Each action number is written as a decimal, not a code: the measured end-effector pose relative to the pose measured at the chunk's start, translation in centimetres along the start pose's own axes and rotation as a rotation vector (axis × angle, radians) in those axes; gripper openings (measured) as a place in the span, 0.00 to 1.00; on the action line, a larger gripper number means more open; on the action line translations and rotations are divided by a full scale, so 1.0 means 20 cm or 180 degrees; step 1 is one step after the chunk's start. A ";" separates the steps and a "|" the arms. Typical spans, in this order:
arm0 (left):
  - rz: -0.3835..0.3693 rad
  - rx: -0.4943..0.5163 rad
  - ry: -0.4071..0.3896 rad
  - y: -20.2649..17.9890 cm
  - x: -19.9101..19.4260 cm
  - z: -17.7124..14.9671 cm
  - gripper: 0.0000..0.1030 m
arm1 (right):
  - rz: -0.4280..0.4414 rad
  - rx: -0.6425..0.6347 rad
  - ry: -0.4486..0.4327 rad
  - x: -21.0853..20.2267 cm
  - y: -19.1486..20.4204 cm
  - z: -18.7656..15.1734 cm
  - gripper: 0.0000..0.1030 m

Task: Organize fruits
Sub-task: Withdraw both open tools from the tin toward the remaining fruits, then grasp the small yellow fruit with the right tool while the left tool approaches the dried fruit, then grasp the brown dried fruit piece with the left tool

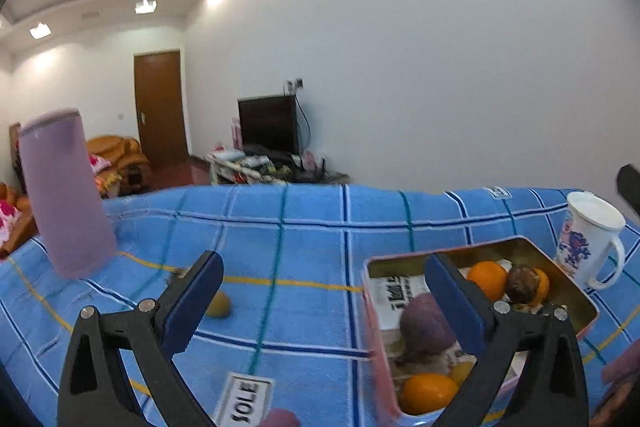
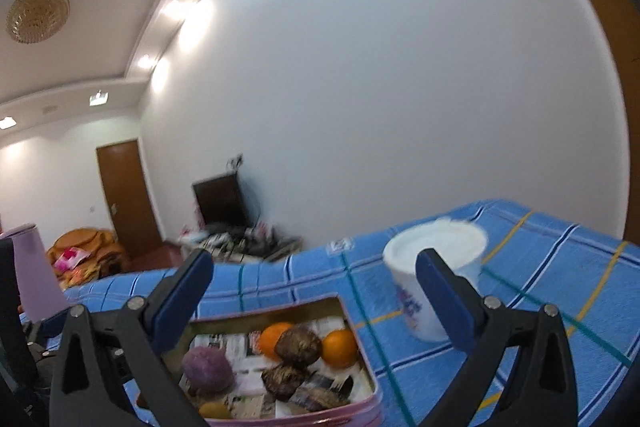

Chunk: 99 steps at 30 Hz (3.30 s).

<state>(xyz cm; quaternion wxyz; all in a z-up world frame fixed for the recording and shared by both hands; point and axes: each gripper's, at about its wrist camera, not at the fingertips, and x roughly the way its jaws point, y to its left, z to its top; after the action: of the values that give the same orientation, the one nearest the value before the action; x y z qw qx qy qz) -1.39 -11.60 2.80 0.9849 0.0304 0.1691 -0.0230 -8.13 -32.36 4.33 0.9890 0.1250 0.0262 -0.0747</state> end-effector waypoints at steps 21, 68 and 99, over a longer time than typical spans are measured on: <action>0.0185 -0.0026 0.0043 0.26 -0.10 -0.04 0.99 | -0.0276 -0.0332 -0.0175 -0.16 0.13 -0.02 1.00; 0.1060 0.0053 0.0560 1.17 0.31 -0.02 0.99 | 0.0478 -0.1151 0.0941 0.14 1.22 -0.37 1.00; 0.0410 0.0466 0.0548 1.03 0.32 -0.04 0.99 | 0.0927 -0.1265 0.1885 0.46 1.34 -0.52 0.32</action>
<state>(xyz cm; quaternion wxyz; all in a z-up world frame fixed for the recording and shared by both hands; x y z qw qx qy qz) 5.62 8.81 0.97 0.9613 0.1149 0.2486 0.0307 4.80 -5.46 0.07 0.9438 -0.0506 0.3067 0.1124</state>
